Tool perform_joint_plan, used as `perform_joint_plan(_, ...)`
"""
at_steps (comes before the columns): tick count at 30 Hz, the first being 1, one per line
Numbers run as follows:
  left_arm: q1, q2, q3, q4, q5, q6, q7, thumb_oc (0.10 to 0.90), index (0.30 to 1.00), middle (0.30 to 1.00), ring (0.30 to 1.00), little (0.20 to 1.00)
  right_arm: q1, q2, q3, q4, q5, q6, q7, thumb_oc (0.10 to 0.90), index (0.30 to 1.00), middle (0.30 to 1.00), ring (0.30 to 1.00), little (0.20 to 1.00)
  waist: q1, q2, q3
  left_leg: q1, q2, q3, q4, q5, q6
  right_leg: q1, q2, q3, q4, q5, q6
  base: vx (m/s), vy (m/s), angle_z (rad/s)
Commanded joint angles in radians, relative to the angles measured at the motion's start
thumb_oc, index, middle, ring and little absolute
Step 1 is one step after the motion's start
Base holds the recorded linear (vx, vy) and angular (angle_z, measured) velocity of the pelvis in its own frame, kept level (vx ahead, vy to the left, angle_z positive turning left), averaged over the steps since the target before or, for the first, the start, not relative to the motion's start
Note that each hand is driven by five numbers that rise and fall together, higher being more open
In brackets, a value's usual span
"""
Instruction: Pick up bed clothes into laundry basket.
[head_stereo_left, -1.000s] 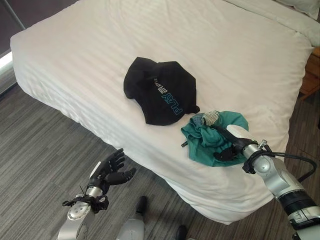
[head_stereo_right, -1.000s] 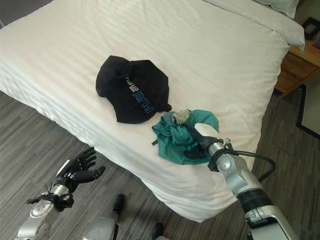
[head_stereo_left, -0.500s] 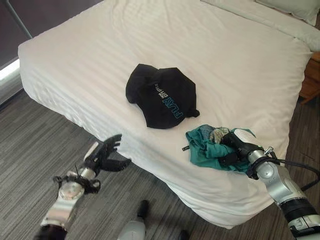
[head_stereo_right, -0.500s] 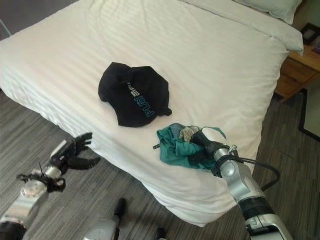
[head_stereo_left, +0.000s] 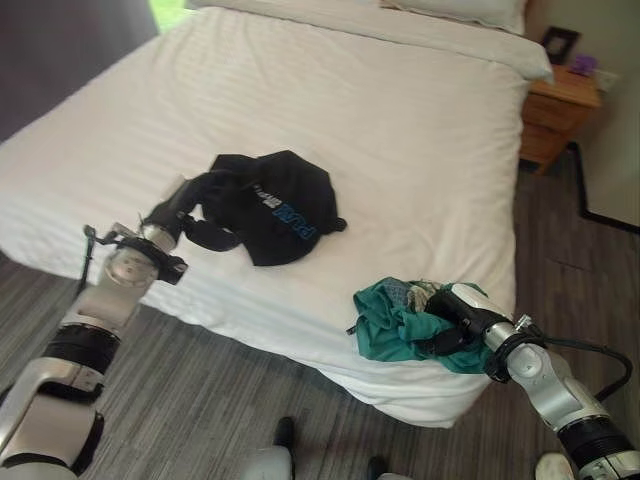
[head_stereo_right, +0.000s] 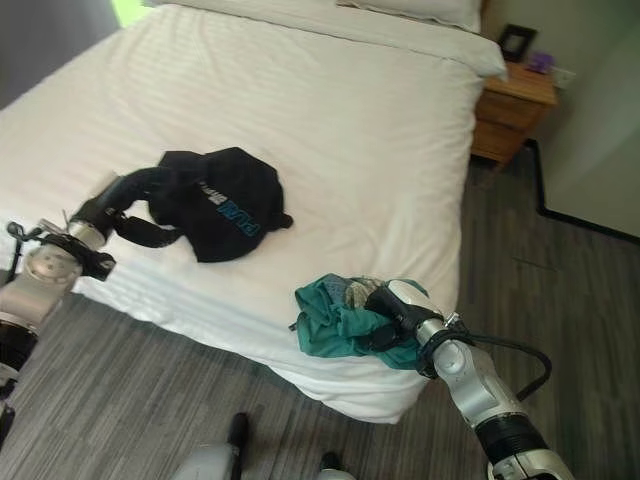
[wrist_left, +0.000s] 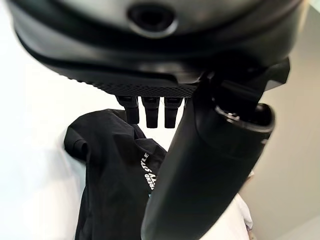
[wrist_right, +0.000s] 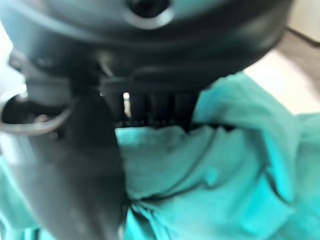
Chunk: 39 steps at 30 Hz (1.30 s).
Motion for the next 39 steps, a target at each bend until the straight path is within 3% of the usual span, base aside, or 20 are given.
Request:
perform_joint_plan(1,-0.247,0.072,-0.013,0.047,0.094,-0.062,0.079,0.8,0.9,0.9,0.9,0.9,0.1,-0.025,0.031,0.053,-0.026,0.036,0.005,0.4,0.3,0.3,0.3,0.3,0.006,0.008,-0.101,0.016,0.137,0.01,-0.025,-0.007,-0.083,-0.005,-0.119,0.017,0.043,0.02,0.11,0.1,0.223,-0.35)
perform_joint_plan(6,-0.353,0.106,-0.091,0.108,0.207,-0.05,0.122,0.8,0.9,0.9,0.9,0.9,0.084,0.044,0.099,0.063,-0.002,0.027,0.011,0.4,0.3,0.3,0.3,0.3,0.005,-0.016,-0.084,0.042,0.127,0.092,-0.066,-0.015,-0.052,-0.115,-0.139,0.031,0.147,0.145,0.11,0.0,0.173,-0.43)
perform_joint_plan(8,-0.394,0.127,-0.115,0.157,0.241,-0.043,0.133,0.8,0.9,0.9,0.9,0.9,0.079,0.064,0.128,0.038,0.006,0.025,0.03,0.4,0.3,0.3,0.3,0.3,0.008,-0.03,-0.072,0.076,0.127,0.137,-0.111,-0.008,-0.05,-0.14,-0.15,-0.01,0.154,0.212,0.11,-0.01,0.125,-0.74)
perform_joint_plan(11,-0.459,0.124,-0.176,0.247,0.289,-0.042,0.129,0.8,0.9,0.9,0.9,0.9,0.077,0.069,0.164,0.048,0.005,0.016,0.032,0.4,0.3,0.3,0.3,0.3,-0.004,-0.055,-0.051,0.085,0.126,0.153,-0.159,0.011,-0.047,-0.154,-0.133,0.003,0.137,0.254,0.11,-0.04,0.08,-0.4)
perform_joint_plan(20,-0.437,0.001,-0.227,0.382,0.425,-0.008,0.12,0.8,0.9,0.9,0.9,0.9,0.052,0.066,0.166,0.004,0.012,0.01,-0.002,0.4,0.3,0.3,0.3,0.3,-0.025,-0.156,-0.006,0.02,0.144,0.157,-0.165,0.025,-0.051,-0.195,-0.104,-0.016,0.086,0.266,0.11,-0.04,-0.029,-0.01)
perform_joint_plan(21,-0.438,0.0,-0.228,0.382,0.426,-0.007,0.121,0.8,0.9,0.9,0.9,0.9,0.053,0.066,0.164,0.003,0.012,0.011,-0.001,0.4,0.3,0.3,0.3,0.3,-0.023,-0.156,-0.006,0.02,0.145,0.157,-0.165,0.025,-0.051,-0.196,-0.104,-0.016,0.085,0.267,0.11,-0.06,-0.034,-0.02)
perform_joint_plan(22,-0.404,-0.044,-0.212,0.439,0.435,-0.002,0.123,0.8,0.9,0.9,0.9,0.9,0.047,0.073,0.148,0.006,0.049,0.006,-0.026,0.4,0.3,0.3,0.3,0.3,-0.027,-0.176,0.003,0.008,0.15,0.158,-0.164,0.027,-0.05,-0.206,-0.094,-0.015,0.077,0.272,0.11,-0.06,-0.022,-0.08)
perform_joint_plan(26,-0.322,-0.151,-0.207,0.461,0.493,0.011,0.105,0.8,0.9,0.9,0.9,0.9,0.053,0.068,0.122,-0.001,0.061,0.006,-0.045,0.4,0.3,0.3,0.3,0.3,-0.036,-0.204,0.013,-0.002,0.164,0.158,-0.163,0.028,-0.052,-0.213,-0.078,-0.019,0.064,0.272,0.11,-0.03,-0.013,-0.06)
perform_joint_plan(29,-0.314,-0.17,-0.201,0.466,0.496,0.013,0.113,0.8,0.9,0.9,0.9,0.9,0.058,0.067,0.118,-0.001,0.064,0.005,-0.051,0.4,0.3,0.3,0.3,0.3,-0.037,-0.208,0.015,-0.002,0.166,0.158,-0.163,0.029,-0.052,-0.212,-0.074,-0.02,0.059,0.267,0.11,0.0,-0.004,-0.01)
perform_joint_plan(30,-0.304,-0.22,-0.2,0.472,0.505,0.014,0.117,0.8,0.9,0.9,0.9,0.9,0.055,0.065,0.118,-0.009,0.062,0.004,-0.054,0.4,0.3,0.3,0.3,0.3,-0.039,-0.22,0.015,-0.007,0.169,0.157,-0.164,0.031,-0.054,-0.212,-0.069,-0.024,0.049,0.252,0.11,0.0,0.0,0.0)
perform_joint_plan(34,-0.332,-0.263,-0.21,0.428,0.489,0.013,0.139,0.8,0.9,0.9,0.9,0.9,0.045,0.055,0.115,-0.015,0.058,0.002,-0.063,0.4,0.3,0.3,0.3,0.3,-0.034,-0.224,0.011,-0.015,0.168,0.146,-0.164,0.032,-0.052,-0.207,-0.066,-0.036,0.04,0.222,0.11,-0.01,-0.004,0.02)
perform_joint_plan(35,-0.333,-0.263,-0.211,0.427,0.489,0.014,0.139,0.722,0.782,0.782,0.782,0.782,0.044,0.055,0.114,-0.014,0.058,0.001,-0.064,0.4,0.3,0.3,0.3,0.3,-0.034,-0.224,0.012,-0.015,0.168,0.146,-0.164,0.032,-0.052,-0.207,-0.066,-0.037,0.041,0.222,0.11,0.0,0.0,0.0)
perform_joint_plan(36,-0.333,-0.267,-0.212,0.401,0.479,0.012,0.137,0.4,0.3,0.3,0.3,0.3,0.041,0.052,0.112,-0.014,0.058,0.002,-0.066,0.4,0.3,0.3,0.3,0.3,-0.032,-0.222,0.011,-0.017,0.166,0.143,-0.164,0.032,-0.051,-0.205,-0.066,-0.039,0.04,0.216,0.11,0.0,0.0,0.0)
perform_joint_plan(39,-0.33,-0.263,-0.198,0.222,0.374,-0.021,0.137,0.4,0.3,0.3,0.3,0.3,0.031,0.043,0.107,-0.02,0.063,0.001,-0.064,0.4,0.3,0.3,0.3,0.3,-0.02,-0.199,0.007,-0.013,0.157,0.131,-0.164,0.032,-0.049,-0.197,-0.073,-0.046,0.042,0.196,0.11,-0.02,0.002,0.02)
